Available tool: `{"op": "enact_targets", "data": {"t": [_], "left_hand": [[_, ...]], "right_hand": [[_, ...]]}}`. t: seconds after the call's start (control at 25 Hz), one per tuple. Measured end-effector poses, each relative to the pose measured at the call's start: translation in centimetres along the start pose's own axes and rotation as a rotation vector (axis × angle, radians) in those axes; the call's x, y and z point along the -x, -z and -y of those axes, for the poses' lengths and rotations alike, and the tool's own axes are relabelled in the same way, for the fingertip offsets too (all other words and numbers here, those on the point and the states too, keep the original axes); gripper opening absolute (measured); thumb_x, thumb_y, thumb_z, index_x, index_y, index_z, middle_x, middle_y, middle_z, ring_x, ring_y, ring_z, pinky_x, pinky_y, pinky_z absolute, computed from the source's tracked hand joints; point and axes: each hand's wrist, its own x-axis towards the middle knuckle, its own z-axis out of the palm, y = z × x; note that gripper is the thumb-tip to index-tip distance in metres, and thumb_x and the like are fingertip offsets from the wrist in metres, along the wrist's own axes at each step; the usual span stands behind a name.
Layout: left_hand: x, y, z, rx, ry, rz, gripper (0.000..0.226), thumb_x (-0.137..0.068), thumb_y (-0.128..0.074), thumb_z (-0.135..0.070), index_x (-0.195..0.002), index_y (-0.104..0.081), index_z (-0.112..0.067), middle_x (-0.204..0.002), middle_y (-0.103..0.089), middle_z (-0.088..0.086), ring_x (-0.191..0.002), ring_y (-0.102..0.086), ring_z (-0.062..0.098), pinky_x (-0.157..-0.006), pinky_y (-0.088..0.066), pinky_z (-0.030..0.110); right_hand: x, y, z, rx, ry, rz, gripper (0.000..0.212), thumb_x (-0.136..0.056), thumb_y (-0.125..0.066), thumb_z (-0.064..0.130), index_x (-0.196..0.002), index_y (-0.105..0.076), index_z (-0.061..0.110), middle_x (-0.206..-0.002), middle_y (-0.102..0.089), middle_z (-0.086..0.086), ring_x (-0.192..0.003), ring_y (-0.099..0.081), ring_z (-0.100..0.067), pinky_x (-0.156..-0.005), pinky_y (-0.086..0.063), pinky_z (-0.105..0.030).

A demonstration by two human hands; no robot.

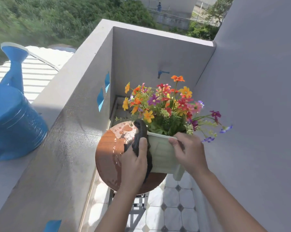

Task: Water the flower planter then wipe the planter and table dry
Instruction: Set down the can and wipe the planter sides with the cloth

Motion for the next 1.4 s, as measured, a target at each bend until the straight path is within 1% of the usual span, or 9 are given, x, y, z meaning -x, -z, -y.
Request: {"op": "enact_targets", "data": {"t": [0.16,0.28,0.56,0.8,0.92,1.0,1.2,1.28,1.4], "left_hand": [[1.0,0.4,1.6,0.02,-0.217,-0.04,0.092,-0.075,-0.026,-0.084,-0.104,-0.069,-0.008,-0.093,-0.072,0.008,-0.087,-0.062,0.015,-0.07,-0.039,0.009],[-0.5,1.2,2.0,-0.029,-0.316,0.0,0.084,-0.081,-0.03,-0.075,-0.128,-0.059,-0.012,-0.112,-0.066,-0.012,-0.104,-0.053,-0.01,-0.08,-0.034,0.0],[-6.8,0.9,4.0,-0.042,-0.067,-0.091,0.05,-0.095,-0.043,-0.045,-0.087,-0.064,0.0,-0.063,-0.055,-0.012,-0.087,-0.06,0.032,-0.057,-0.034,0.02],[-3.7,2.2,4.0,0.01,-0.39,0.153,0.048,-0.09,-0.048,-0.032,-0.104,-0.064,0.01,-0.104,-0.065,0.032,-0.105,-0.052,0.031,-0.083,-0.039,0.04],[-6.2,2.5,5.9,-0.091,-0.172,-0.009,0.053,-0.09,-0.043,-0.047,-0.115,-0.064,-0.005,-0.101,-0.069,0.013,-0.108,-0.057,0.032,-0.082,-0.042,0.037],[-7.2,2.4,6.3,-0.119,-0.014,-0.113,0.043,-0.095,-0.043,-0.047,-0.09,-0.066,-0.011,-0.074,-0.06,0.004,-0.093,-0.059,0.036,-0.067,-0.034,0.032],[-3.0,3.1,4.1,-0.015,-0.103,-0.001,0.051,-0.093,-0.045,-0.039,-0.069,-0.059,0.003,-0.07,-0.063,0.007,-0.08,-0.056,0.043,-0.054,-0.039,0.023],[-1.4,3.7,3.7,-0.009,-0.329,0.086,0.056,-0.089,-0.04,-0.058,-0.096,-0.069,-0.011,-0.099,-0.068,-0.01,-0.102,-0.059,0.034,-0.073,-0.046,0.019],[-1.1,4.7,5.6,-0.084,-0.676,0.231,0.047,-0.091,-0.035,-0.061,-0.137,-0.03,-0.054,-0.137,-0.03,-0.046,-0.135,-0.034,0.011,-0.109,-0.031,0.021]], "right_hand": [[0.7,-0.8,-0.2,-0.209,0.013,0.035,0.039,-0.088,-0.043,0.049,-0.059,-0.044,0.023,-0.051,-0.042,0.007,-0.055,-0.038,-0.004,-0.053,-0.027,-0.016],[1.3,-1.8,-0.7,-0.35,0.011,0.037,0.058,-0.089,-0.035,0.06,-0.057,-0.043,0.012,-0.052,-0.036,0.01,-0.055,-0.039,0.002,-0.051,-0.027,-0.01],[1.2,-3.4,-1.4,-0.37,-0.015,-0.031,0.056,-0.088,-0.034,0.062,-0.055,-0.039,0.018,-0.06,-0.042,0.011,-0.053,-0.036,0.002,-0.049,-0.025,-0.011],[0.7,-4.2,-1.3,-0.381,-0.014,-0.064,0.042,-0.09,-0.035,0.06,-0.06,-0.031,0.031,-0.057,-0.038,0.013,-0.051,-0.033,0.002,-0.048,-0.023,-0.012],[0.9,-4.3,-1.2,-0.39,0.0,-0.041,0.048,-0.09,-0.035,0.059,-0.061,-0.039,0.022,-0.061,-0.039,0.01,-0.053,-0.034,0.002,-0.049,-0.024,-0.012],[1.0,-4.4,-0.9,-0.379,0.012,-0.041,0.05,-0.09,-0.035,0.058,-0.059,-0.04,0.019,-0.06,-0.041,0.013,-0.053,-0.036,0.004,-0.049,-0.024,-0.01],[0.9,-4.7,-0.1,-0.336,-0.013,-0.066,0.058,-0.09,-0.037,0.056,-0.055,-0.042,0.009,-0.058,-0.036,0.004,-0.05,-0.035,0.002,-0.046,-0.023,-0.012],[0.8,-4.6,0.3,-0.323,-0.031,-0.048,0.047,-0.089,-0.04,0.053,-0.056,-0.038,0.02,-0.05,-0.027,0.003,-0.049,-0.035,-0.001,-0.046,-0.022,-0.014],[0.7,-4.6,0.8,-0.286,-0.024,0.0,0.048,-0.089,-0.043,0.049,-0.057,-0.044,0.013,-0.049,-0.033,0.005,-0.052,-0.036,-0.009,-0.047,-0.024,-0.016]]}}
